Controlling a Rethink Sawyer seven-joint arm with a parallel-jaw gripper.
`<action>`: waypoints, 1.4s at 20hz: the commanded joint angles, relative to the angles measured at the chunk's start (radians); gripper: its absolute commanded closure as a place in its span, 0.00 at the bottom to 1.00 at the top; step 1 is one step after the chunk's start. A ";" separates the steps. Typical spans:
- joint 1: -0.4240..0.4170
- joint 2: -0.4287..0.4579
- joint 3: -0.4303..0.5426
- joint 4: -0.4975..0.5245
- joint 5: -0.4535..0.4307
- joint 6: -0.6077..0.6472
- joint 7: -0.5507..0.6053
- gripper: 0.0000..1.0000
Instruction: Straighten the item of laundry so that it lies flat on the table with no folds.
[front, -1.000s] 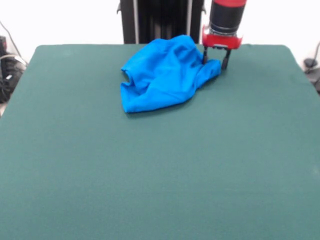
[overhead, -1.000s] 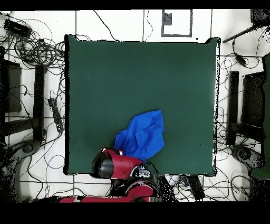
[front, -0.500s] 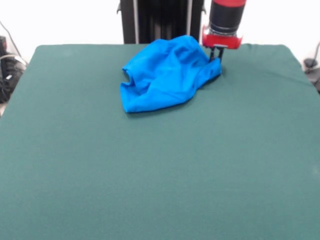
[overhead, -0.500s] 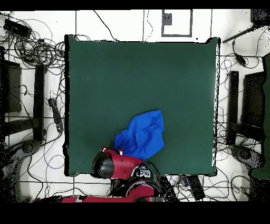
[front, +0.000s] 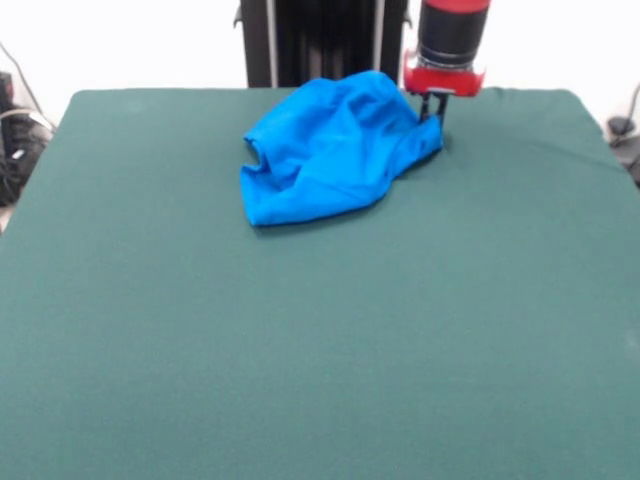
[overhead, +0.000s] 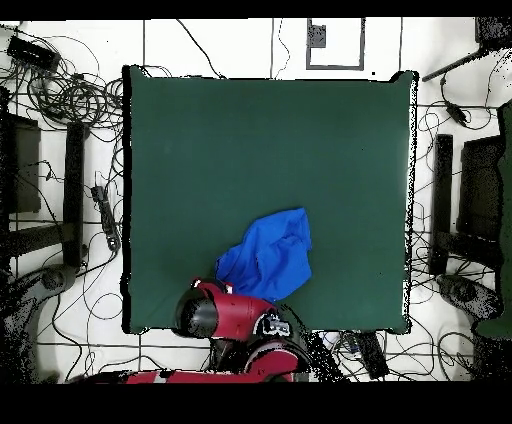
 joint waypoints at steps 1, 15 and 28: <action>0.001 -0.145 0.067 0.018 0.038 0.049 0.201 1.00; 0.124 -0.371 0.048 0.090 0.150 0.236 0.261 1.00; 0.311 -0.412 -0.001 0.069 0.281 0.301 0.331 1.00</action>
